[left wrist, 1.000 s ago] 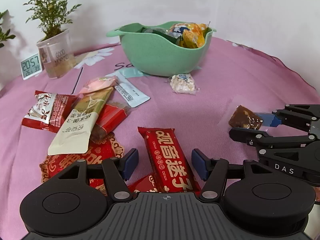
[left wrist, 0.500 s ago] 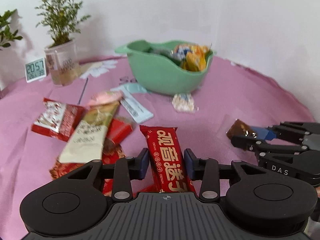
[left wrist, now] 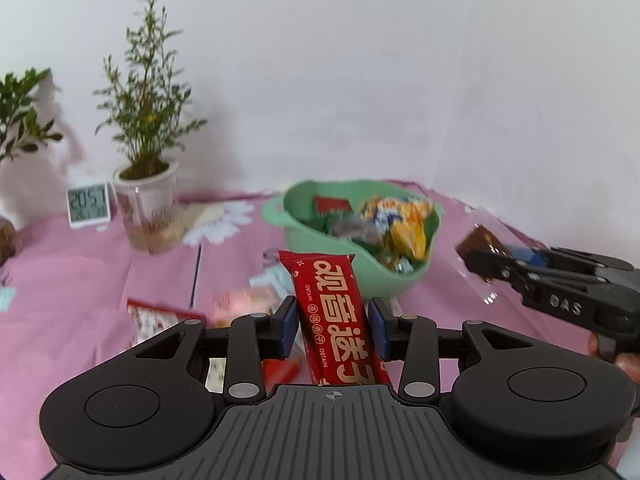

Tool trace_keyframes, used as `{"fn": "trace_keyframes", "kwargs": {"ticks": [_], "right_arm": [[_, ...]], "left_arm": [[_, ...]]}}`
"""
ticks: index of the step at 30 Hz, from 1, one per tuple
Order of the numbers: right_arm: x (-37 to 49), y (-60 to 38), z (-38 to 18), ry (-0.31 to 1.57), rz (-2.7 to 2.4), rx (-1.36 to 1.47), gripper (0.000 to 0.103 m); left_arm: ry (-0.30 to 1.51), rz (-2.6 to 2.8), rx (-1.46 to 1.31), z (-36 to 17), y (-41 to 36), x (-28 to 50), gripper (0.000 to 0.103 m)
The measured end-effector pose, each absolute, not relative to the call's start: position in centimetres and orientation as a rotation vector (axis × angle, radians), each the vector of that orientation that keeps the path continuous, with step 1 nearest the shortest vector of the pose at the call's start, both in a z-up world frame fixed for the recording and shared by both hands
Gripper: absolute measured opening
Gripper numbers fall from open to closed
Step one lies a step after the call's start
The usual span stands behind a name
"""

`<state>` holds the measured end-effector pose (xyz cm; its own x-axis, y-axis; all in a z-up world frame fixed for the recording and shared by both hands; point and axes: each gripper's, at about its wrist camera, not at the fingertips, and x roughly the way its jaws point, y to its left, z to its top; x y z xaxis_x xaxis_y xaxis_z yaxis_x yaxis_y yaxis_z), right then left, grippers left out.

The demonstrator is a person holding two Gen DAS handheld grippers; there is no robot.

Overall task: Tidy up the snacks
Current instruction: 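Carry both packets over the green bowl and open both tools to drop them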

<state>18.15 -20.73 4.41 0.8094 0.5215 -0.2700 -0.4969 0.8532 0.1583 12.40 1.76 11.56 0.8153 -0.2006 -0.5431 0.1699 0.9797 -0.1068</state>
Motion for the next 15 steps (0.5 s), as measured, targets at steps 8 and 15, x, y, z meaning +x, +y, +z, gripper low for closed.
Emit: {"fn": "trace_keyframes", "kwargs": {"ticks": [8,15], "right_arm": [[23.7,-18.2,4.5,0.279,0.554,0.143,0.033],[26.0,-16.8,2.0,0.316,0.510,0.081,0.053]], "left_arm": [[0.565,-0.184,-0.026,13.0,2.0,16.0,0.103],[0.566,-0.196,-0.043,13.6,2.0,18.5,0.103]]}}
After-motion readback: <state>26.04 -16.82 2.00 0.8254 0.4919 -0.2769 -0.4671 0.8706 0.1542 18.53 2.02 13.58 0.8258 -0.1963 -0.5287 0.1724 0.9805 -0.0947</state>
